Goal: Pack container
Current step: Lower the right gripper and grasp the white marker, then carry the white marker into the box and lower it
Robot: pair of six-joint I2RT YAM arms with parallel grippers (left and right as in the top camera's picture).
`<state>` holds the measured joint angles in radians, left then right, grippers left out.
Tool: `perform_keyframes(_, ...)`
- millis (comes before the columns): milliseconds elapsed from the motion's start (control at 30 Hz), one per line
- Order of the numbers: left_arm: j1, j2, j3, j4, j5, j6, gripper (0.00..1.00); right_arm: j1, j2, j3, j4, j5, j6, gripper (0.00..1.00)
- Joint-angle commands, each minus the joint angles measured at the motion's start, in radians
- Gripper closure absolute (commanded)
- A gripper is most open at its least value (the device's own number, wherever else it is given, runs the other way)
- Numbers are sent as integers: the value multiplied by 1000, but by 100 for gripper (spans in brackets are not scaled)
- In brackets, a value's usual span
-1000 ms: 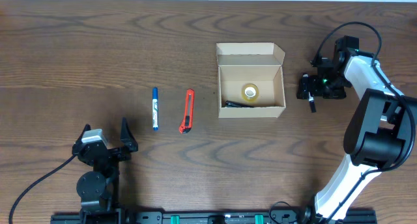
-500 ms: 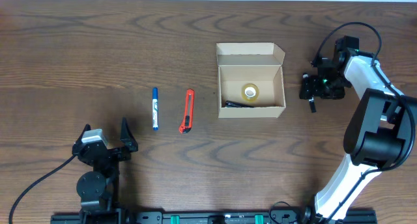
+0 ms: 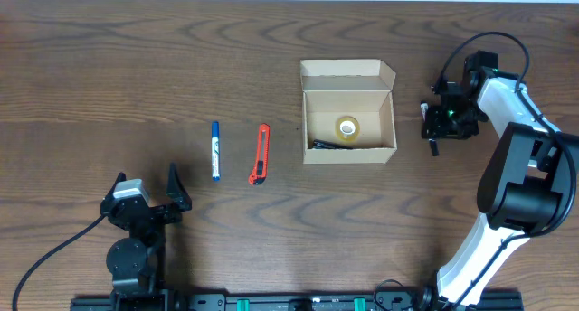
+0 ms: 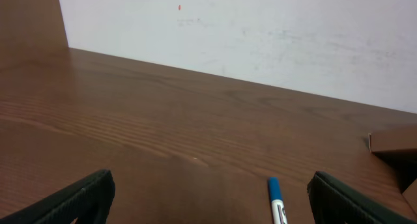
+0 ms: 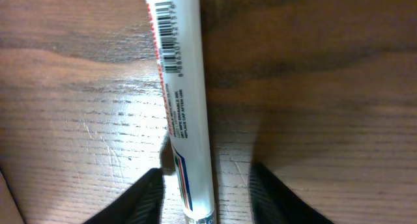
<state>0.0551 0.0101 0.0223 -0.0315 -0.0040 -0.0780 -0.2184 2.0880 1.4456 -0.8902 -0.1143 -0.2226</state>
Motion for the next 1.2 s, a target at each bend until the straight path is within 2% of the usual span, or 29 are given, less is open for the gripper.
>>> perform_keyframes(0, -3, -6, -18, -43, -22, 4, 4, 2, 26, 10, -3, 6, 10, 64)
perform_keyframes(167, -3, -6, -18, -43, -22, 4, 5, 3, 26, 10, -4, 10, 20, 80)
perform_keyframes(267, -3, -6, -18, -43, -21, 4, 5, 3, 25, 10, -5, 10, 23, 98)
perform_keyframes(533, -3, -6, -18, -43, -22, 4, 5, 5, 25, 18, -10, 12, 35, 99)
perform_keyframes(700, -3, -6, -18, -43, -22, 4, 5, 27, 19, 120, -83, -5, 34, 99)
perform_keyframes(867, -3, -6, -18, -43, -22, 4, 4, 74, 9, 378, -253, -113, -43, 99)
perform_keyframes(1033, -3, -6, -18, -43, -22, 4, 4, 161, 9, 702, -501, -325, -213, 99)
perform_keyframes(1167, -3, -6, -18, -43, -22, 4, 5, 269, 9, 903, -664, -327, -291, 99)
